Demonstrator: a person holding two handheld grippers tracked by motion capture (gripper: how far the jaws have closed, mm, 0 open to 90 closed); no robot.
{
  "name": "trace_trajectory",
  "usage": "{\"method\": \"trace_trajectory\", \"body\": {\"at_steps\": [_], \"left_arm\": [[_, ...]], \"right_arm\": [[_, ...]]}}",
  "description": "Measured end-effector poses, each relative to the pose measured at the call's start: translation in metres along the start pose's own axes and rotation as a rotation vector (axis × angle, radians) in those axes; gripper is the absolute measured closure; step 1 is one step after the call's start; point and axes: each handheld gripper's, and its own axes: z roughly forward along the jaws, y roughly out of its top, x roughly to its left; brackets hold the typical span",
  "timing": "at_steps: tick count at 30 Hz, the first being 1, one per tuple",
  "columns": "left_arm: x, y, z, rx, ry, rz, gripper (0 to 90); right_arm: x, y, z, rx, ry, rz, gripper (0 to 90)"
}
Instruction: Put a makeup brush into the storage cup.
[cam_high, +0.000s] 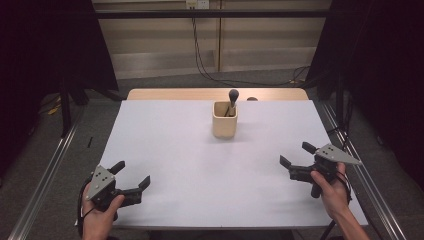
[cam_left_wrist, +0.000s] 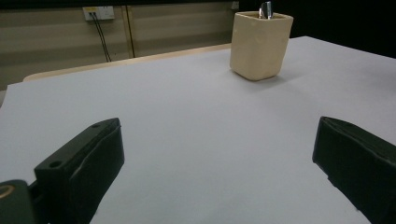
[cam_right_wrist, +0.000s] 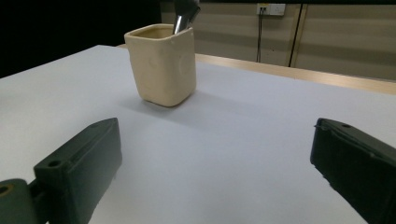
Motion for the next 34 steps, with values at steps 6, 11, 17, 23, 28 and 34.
{"method": "trace_trajectory", "body": {"at_steps": [6,11,17,23,28,34], "left_arm": [[-0.001,0.0,-0.001,-0.003,0.0,-0.002,2.1],[-0.001,0.0,0.0,0.001,0.002,0.0,2.0],[-0.002,-0.001,-0.001,0.004,0.007,0.002,2.0],[-0.003,-0.001,-0.002,0.003,0.008,0.001,2.0],[-0.004,0.0,-0.005,0.004,0.004,0.012,2.0],[-0.004,-0.001,-0.005,0.007,0.002,-0.006,2.0]], "right_arm": [[-0.001,-0.01,-0.009,0.013,-0.016,0.031,0.5],[0.0,-0.014,-0.014,0.026,-0.019,0.036,0.4],[0.002,-0.019,-0.022,0.033,-0.031,0.032,0.6],[0.0,-0.024,-0.029,0.045,-0.04,0.023,0.5],[-0.004,-0.031,-0.032,0.057,-0.044,0.021,0.4],[-0.004,-0.028,-0.032,0.033,-0.047,0.028,0.4]]}}
